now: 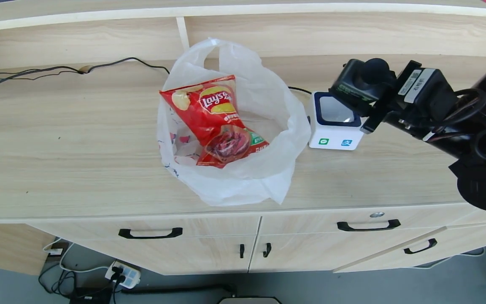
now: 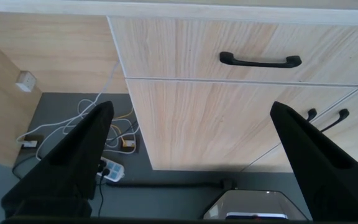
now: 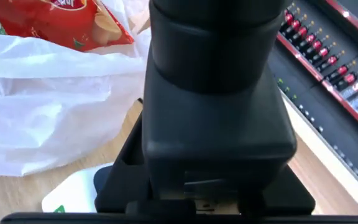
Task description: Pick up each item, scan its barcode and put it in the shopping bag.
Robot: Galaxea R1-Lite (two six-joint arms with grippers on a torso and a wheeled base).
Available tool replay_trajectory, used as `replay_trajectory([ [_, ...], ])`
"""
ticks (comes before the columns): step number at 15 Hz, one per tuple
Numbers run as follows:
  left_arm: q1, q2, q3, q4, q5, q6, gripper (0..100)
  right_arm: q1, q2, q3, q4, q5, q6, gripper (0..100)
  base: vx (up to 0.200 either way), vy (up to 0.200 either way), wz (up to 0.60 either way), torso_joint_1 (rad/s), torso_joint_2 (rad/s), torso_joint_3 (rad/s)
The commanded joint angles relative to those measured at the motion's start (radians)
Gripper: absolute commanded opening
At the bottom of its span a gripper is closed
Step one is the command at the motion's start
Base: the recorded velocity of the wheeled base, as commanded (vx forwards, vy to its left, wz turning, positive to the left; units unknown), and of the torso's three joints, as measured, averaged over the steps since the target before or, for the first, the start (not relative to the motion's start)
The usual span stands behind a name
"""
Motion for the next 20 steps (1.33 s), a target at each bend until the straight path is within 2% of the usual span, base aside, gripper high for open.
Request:
replay_trajectory([
  [1,0.0,0.002,0.0,0.0,0.0,0.0,100,-0.015,0.043,-0.024,-0.004,0.014,-0.015,0,0.0,0.0,0.0,0.0,0.0,0.0],
  [6,0.0,0.002,0.0,-0.002,0.0,0.006,100,-0.089,0.124,-0.048,-0.038,0.1,-0.066,0,0.0,0.0,0.0,0.0,0.0,0.0],
  [13,0.0,0.002,0.0,-0.002,0.0,0.004,100,-0.09,0.112,-0.09,-0.032,0.094,-0.038,0,0.0,0.0,0.0,0.0,0.0,0.0],
  [16,0.0,0.002,0.0,0.0,0.0,0.001,100,-0.075,0.075,-0.083,-0.035,0.064,-0.008,0,0.0,0.0,0.0,0.0,0.0,0.0],
  [20,0.0,0.002,0.0,0.0,0.0,-0.002,100,-0.005,-0.016,-0.037,-0.036,-0.067,0.121,0,0.0,0.0,0.0,0.0,0.0,0.0],
])
